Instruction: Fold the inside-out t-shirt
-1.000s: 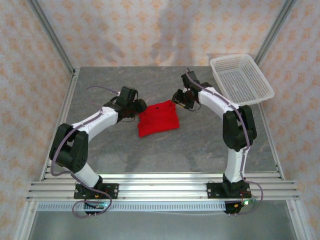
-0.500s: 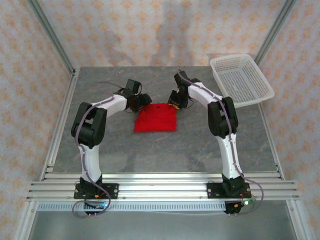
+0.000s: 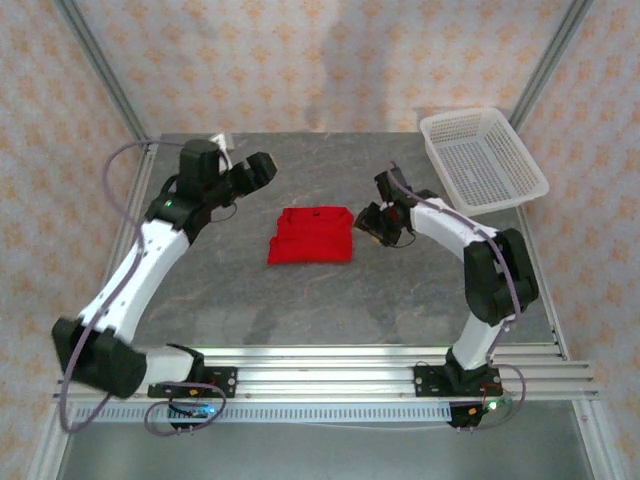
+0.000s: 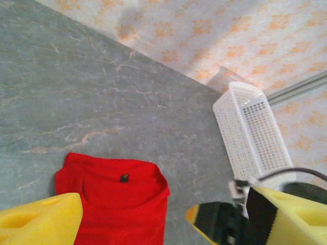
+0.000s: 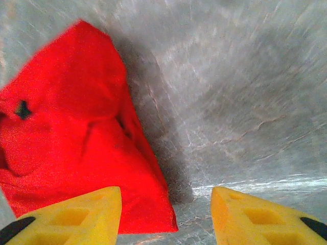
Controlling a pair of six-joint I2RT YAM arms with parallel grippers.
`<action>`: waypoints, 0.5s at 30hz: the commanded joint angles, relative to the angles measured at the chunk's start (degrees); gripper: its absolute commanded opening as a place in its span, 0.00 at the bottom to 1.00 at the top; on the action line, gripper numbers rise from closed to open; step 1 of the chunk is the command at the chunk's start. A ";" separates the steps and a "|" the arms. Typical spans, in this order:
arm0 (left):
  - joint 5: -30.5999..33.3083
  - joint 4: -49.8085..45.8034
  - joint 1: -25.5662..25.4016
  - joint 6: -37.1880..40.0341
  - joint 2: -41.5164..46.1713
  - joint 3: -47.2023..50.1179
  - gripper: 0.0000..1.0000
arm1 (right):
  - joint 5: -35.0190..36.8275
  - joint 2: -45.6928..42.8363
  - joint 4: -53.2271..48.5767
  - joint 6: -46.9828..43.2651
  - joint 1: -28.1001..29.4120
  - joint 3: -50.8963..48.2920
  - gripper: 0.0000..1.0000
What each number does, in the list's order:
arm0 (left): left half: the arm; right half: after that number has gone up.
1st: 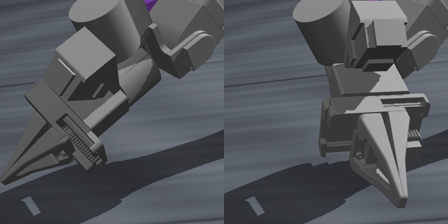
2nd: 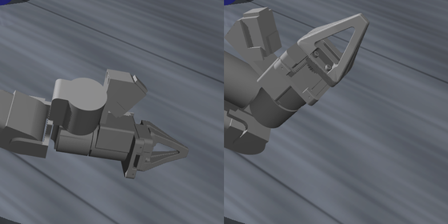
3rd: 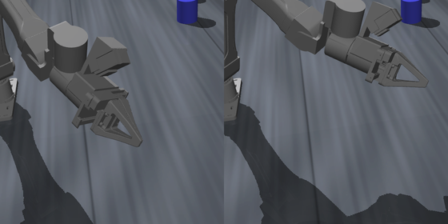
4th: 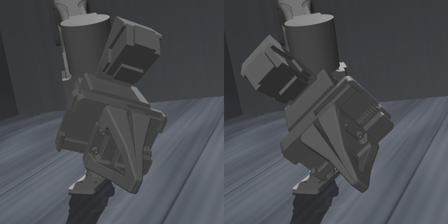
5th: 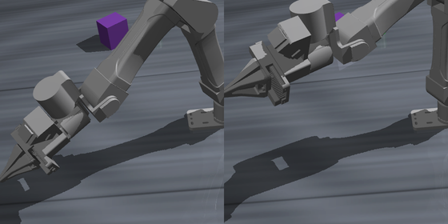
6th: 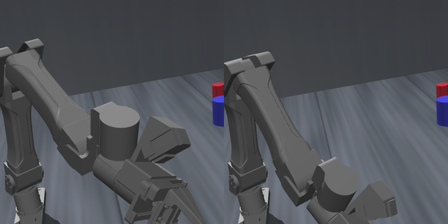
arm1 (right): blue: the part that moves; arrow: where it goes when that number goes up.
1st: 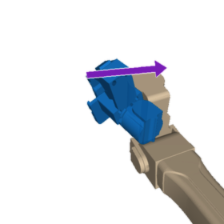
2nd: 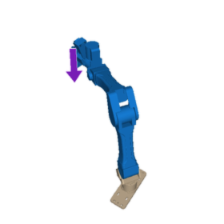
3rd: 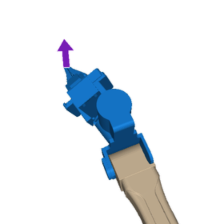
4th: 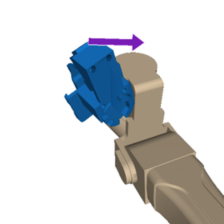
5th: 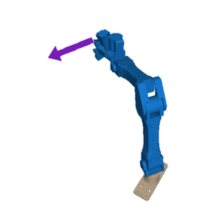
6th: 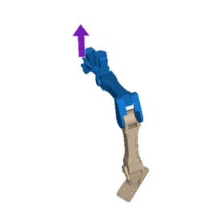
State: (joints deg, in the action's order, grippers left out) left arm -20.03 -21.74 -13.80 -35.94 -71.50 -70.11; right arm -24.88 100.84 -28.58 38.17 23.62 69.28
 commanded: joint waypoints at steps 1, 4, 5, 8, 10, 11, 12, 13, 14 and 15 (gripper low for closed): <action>2.87 -7.82 -0.34 3.03 4.18 6.87 0.86 | -3.00 3.07 5.73 2.33 3.44 0.33 0.48; 2.74 -8.35 -0.27 2.12 9.96 11.73 0.87 | -3.47 7.32 7.71 4.06 5.47 3.54 0.46; 2.88 -8.83 -0.35 1.66 11.52 13.08 0.87 | -3.54 9.40 7.75 4.96 6.20 5.77 0.45; 3.68 -9.98 -0.28 -0.70 15.41 16.43 0.89 | -4.63 16.55 6.57 7.42 9.04 14.30 0.42; 4.46 -9.81 -0.28 -2.95 17.96 18.71 0.88 | -5.81 21.54 6.12 9.14 11.34 20.77 0.40; 5.50 -9.82 -0.34 -4.39 19.43 20.03 0.89 | -6.20 24.12 5.85 9.99 12.92 24.31 0.40; 6.67 -9.88 -0.35 -5.99 20.61 21.24 0.90 | -6.32 26.28 5.50 10.56 14.21 28.12 0.39; 8.50 -10.11 -0.30 -8.05 22.16 22.72 0.91 | -6.10 29.03 4.66 10.73 15.73 32.80 0.39; 10.52 -10.70 -0.32 -10.40 23.57 24.20 0.93 | -5.63 31.97 3.26 10.62 16.99 38.01 0.39; 12.07 -11.30 -0.24 -12.65 24.67 25.46 0.95 | -5.29 34.81 1.52 10.84 17.98 43.29 0.39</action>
State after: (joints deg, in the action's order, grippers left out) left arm -14.24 -30.61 -13.89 -41.63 -49.54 -47.42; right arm -29.80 130.54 -25.02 46.74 37.67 102.67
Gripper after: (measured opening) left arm 0.943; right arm 0.395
